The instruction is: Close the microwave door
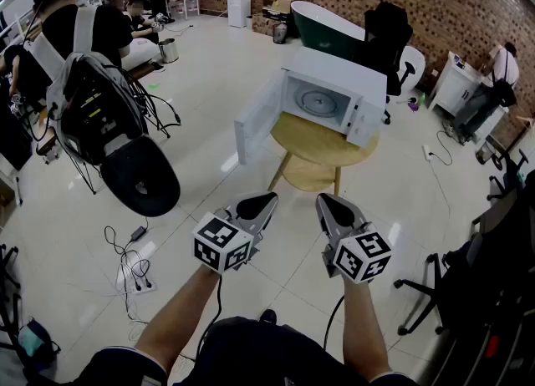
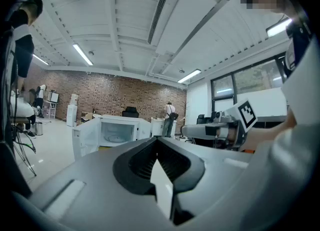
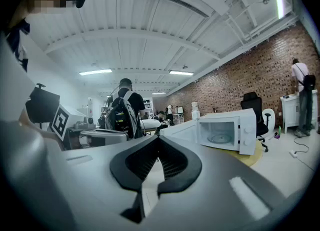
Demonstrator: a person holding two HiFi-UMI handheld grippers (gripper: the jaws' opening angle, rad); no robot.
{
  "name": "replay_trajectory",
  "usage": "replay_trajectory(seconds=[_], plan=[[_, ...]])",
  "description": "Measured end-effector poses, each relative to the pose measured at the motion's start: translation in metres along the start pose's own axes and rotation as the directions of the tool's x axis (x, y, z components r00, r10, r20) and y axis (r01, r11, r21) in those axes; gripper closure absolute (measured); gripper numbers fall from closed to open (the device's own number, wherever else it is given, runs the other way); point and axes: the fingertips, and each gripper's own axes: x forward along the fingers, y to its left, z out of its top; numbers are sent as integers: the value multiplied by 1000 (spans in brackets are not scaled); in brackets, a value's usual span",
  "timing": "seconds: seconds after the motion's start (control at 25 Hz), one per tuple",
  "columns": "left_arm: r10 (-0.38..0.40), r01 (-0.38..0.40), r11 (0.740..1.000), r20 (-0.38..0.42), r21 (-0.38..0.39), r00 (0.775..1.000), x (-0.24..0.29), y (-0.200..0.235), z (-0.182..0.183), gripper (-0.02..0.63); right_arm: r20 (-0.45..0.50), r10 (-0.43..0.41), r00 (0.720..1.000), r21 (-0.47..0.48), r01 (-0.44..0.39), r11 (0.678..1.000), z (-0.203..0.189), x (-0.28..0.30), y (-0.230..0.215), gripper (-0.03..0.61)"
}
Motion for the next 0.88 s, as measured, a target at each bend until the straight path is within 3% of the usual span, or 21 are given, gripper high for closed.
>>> replay_trajectory(seconds=[0.4, 0.88], plan=[[31, -31, 999, -8, 23, 999, 24, 0, 9, 603, 8, 22, 1000, -4, -22, 1000, 7, -4, -27, 577], [75, -74, 997, -30, 8, 997, 42, 45, 10, 601, -4, 39, 999, 7, -39, 999, 12, 31, -49, 577]])
